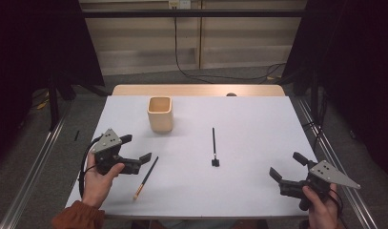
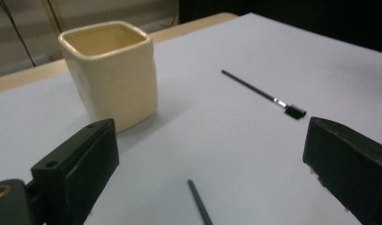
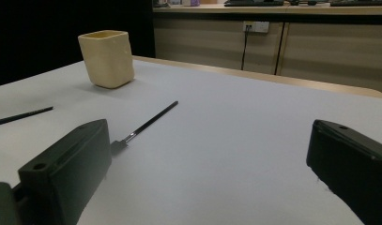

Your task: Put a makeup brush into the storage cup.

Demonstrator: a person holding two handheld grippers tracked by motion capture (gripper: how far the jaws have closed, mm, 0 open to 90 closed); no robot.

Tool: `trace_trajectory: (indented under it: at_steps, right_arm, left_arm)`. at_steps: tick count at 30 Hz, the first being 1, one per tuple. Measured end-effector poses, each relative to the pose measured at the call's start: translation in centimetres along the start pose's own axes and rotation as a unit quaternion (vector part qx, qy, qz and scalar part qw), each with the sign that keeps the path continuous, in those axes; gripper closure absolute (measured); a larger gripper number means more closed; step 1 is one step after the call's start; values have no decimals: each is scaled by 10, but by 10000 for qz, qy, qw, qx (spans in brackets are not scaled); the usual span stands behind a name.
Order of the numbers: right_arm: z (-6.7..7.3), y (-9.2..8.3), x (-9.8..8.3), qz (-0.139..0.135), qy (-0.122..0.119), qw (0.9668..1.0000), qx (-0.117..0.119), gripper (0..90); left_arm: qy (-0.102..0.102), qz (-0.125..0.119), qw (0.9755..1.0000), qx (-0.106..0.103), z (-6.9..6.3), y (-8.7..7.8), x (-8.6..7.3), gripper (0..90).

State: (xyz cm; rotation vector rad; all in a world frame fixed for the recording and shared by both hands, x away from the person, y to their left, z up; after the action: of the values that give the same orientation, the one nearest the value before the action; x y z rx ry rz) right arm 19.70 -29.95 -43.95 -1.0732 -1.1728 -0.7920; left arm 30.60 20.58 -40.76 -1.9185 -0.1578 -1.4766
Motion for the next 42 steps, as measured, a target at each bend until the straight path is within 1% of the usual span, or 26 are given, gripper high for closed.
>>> trace_trajectory:
  at_steps: [2, 6, 9, 10, 12, 13, 14, 15, 16, 17, 18, 20, 21, 22, 23, 24, 26, 27, 28, 29, 30, 35, 37, 38, 40, 42]
  right_arm:
    - [1, 0, 0, -12, -5, 10000, 14, 0]
    - [1, 1, 0, 3, 12, 10000, 33, 0]
    - [1, 3, 0, 20, 14, 10000, 62, 0]
    - [0, 4, 0, 24, -26, 10000, 77, 0]
    - [1, 4, 0, 31, -22, 10000, 81, 0]
    - [1, 4, 0, 34, -13, 9999, 93, 0]
    - [1, 4, 0, 34, -13, 9999, 93, 0]
    - [1, 4, 0, 29, -14, 9999, 95, 0]
    - [1, 4, 0, 26, -18, 9999, 96, 0]
    - [0, 4, 0, 19, -13, 10000, 96, 0]
    - [0, 4, 0, 15, -7, 9999, 99, 0]
    - [0, 4, 0, 31, -3, 9999, 99, 0]
    - [0, 4, 0, 31, -3, 9999, 99, 0]
    - [0, 4, 0, 29, -17, 9999, 97, 0]
    - [0, 4, 0, 29, -17, 9999, 97, 0]
    - [1, 4, 0, 35, 7, 9999, 105, 0]
    - [1, 4, 0, 36, 27, 9999, 113, 0]
    - [1, 4, 0, 39, -19, 9999, 123, 0]
    - [1, 4, 0, 43, -25, 9999, 124, 0]
    - [1, 4, 0, 46, -22, 9999, 123, 0]
    - [1, 4, 0, 49, -14, 9999, 123, 0]
    - [1, 4, -1, 74, -21, 9999, 132, 0]
    - [2, 5, -1, 134, -60, 9997, 169, 0]
    - [3, 5, -1, 145, -42, 9997, 172, 0]
    - [3, 5, -1, 153, -31, 9997, 174, 0]
    - [3, 5, -1, 137, -35, 9998, 158, 0]
  left_arm:
    - [-3, 91, 10000, -2, 1, 1, 0, 49]
    - [-323, 641, 9973, -125, 7, 9, 0, 55]
    - [-278, 848, 9960, -84, 8, 10, 1, 61]
    - [-288, 1097, 9935, -94, 8, 12, 1, 62]
    - [-260, 1207, 9923, -113, 8, 14, 1, 70]
    - [-219, 1478, 9888, -2, 8, 17, -1, 69]
    - [-219, 1478, 9888, -2, 8, 17, -1, 66]
    - [-215, 1594, 9869, 73, 7, 19, -2, 66]
    - [-283, 1745, 9842, -31, 7, 21, -3, 66]
    - [-286, 2000, 9793, -73, 7, 25, -6, 65]
    - [-286, 2000, 9793, -73, 7, 25, -6, 63]
    - [-276, 2301, 9727, -88, 7, 30, -10, 56]
    - [-276, 2301, 9727, -88, 7, 30, -10, 54]
    - [-257, 2460, 9689, -69, 6, 32, -11, 53]
    - [-257, 2460, 9689, -69, 6, 32, -11, 54]
    - [-356, 2756, 9606, -64, 6, 34, -14, 54]
    - [-387, 2918, 9557, -90, 6, 36, -16, 54]
    - [-418, 3044, 9516, -108, 6, 36, -17, 53]
    - [-418, 3111, 9494, -113, 6, 37, -18, 53]
    - [-418, 3111, 9494, -113, 6, 37, -18, 53]
    - [-475, 3286, 9432, -63, 5, 39, -20, 53]
    - [-536, 3404, 9387, 17, 3, 43, -22, 43]
    - [-542, 3523, 9343, 65, 0, 44, -23, 48]
    - [-542, 3523, 9343, 65, 0, 44, -23, 46]
    - [-562, 3609, 9309, 70, -1, 45, -25, 44]
    - [-633, 3720, 9261, 45, -2, 46, -26, 42]
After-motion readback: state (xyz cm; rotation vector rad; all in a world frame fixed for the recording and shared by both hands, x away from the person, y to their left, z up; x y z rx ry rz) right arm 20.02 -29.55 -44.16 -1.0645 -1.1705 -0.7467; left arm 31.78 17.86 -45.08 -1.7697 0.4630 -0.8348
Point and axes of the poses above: each handheld gripper's, and its own axes: y roughly forward along the jaws, x roughly out of its top, z roughly to its left, the point moved 2 cm from there along y, roughly forward along the jaws, and after that the axes turned 6 degrees about -x, right-handed, at the moved point
